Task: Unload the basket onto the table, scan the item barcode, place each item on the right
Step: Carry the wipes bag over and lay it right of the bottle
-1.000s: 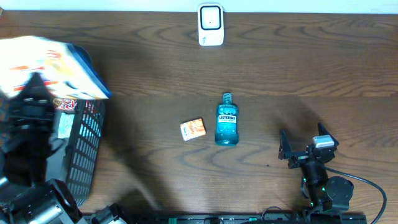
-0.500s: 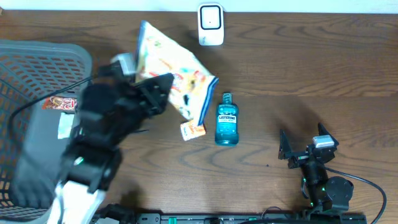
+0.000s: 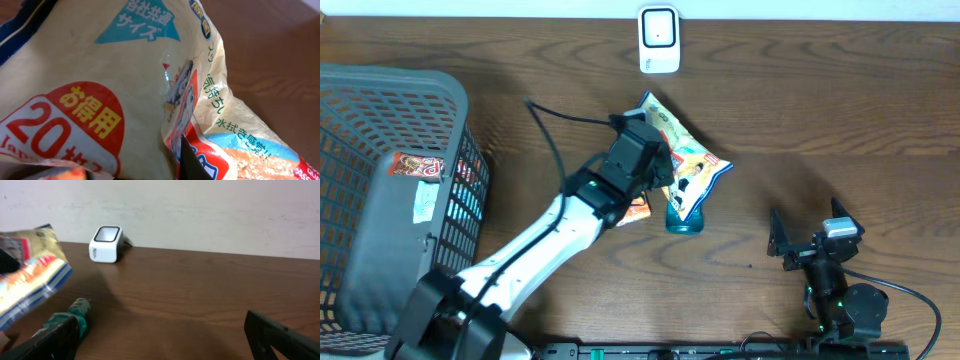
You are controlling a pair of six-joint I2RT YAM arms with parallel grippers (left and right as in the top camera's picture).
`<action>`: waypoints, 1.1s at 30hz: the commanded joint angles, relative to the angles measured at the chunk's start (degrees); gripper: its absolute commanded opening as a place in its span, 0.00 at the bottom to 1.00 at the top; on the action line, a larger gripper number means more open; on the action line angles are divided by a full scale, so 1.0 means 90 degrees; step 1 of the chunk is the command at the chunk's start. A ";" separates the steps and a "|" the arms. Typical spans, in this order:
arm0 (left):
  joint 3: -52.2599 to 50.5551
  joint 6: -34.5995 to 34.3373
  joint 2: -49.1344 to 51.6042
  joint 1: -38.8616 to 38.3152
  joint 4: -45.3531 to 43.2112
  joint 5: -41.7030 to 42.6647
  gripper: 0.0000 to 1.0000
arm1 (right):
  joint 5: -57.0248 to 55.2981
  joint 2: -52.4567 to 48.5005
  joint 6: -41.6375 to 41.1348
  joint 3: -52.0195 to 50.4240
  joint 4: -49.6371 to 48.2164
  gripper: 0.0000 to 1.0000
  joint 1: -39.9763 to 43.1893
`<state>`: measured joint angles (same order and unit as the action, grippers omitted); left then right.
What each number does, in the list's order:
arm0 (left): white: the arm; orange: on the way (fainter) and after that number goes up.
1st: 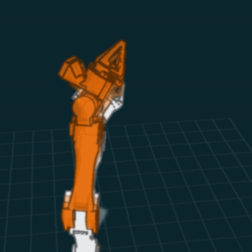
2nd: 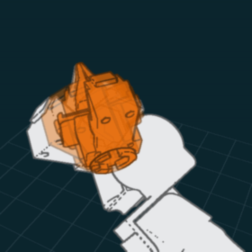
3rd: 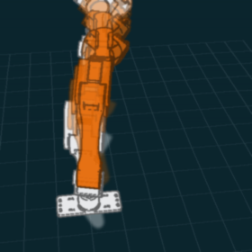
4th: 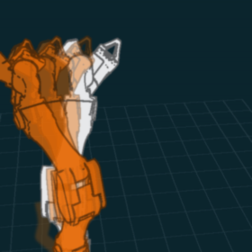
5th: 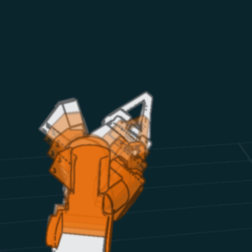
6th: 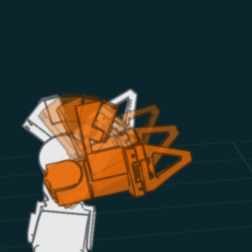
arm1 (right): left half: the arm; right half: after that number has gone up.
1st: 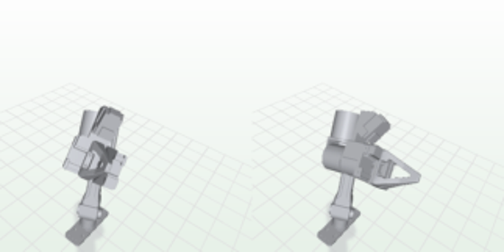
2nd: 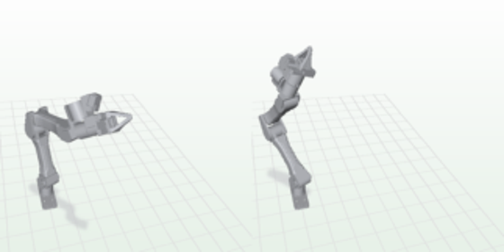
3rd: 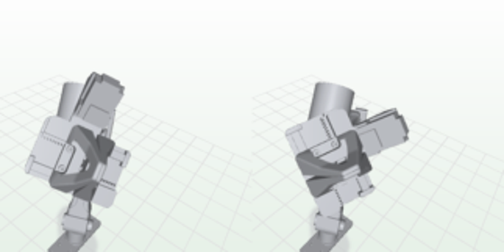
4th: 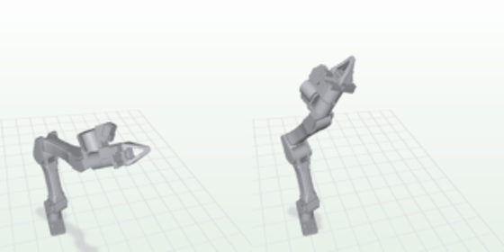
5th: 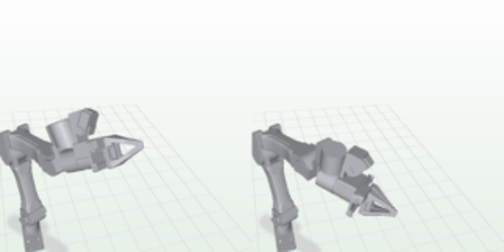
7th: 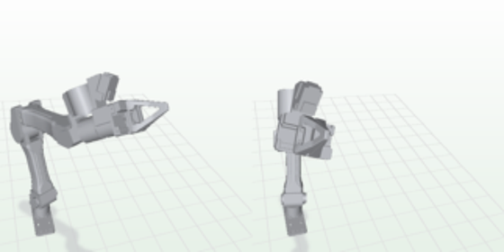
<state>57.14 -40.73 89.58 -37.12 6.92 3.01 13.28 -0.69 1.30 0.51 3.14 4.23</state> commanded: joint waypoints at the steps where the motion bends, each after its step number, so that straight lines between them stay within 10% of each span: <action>1: 0.0095 0.0277 0.0148 -0.0277 -0.0199 -0.0100 0.07 | -0.0007 0.0034 0.0007 -0.0022 0.0005 0.99 -0.0022; 33: 0.0092 0.1506 0.1785 -0.0748 -0.1982 0.0117 0.07 | -0.0007 0.0034 0.0007 -0.0022 0.0005 0.99 -0.0022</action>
<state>57.14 -29.26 103.44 -43.68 -9.39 4.14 13.26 -0.69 1.30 0.51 3.14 4.23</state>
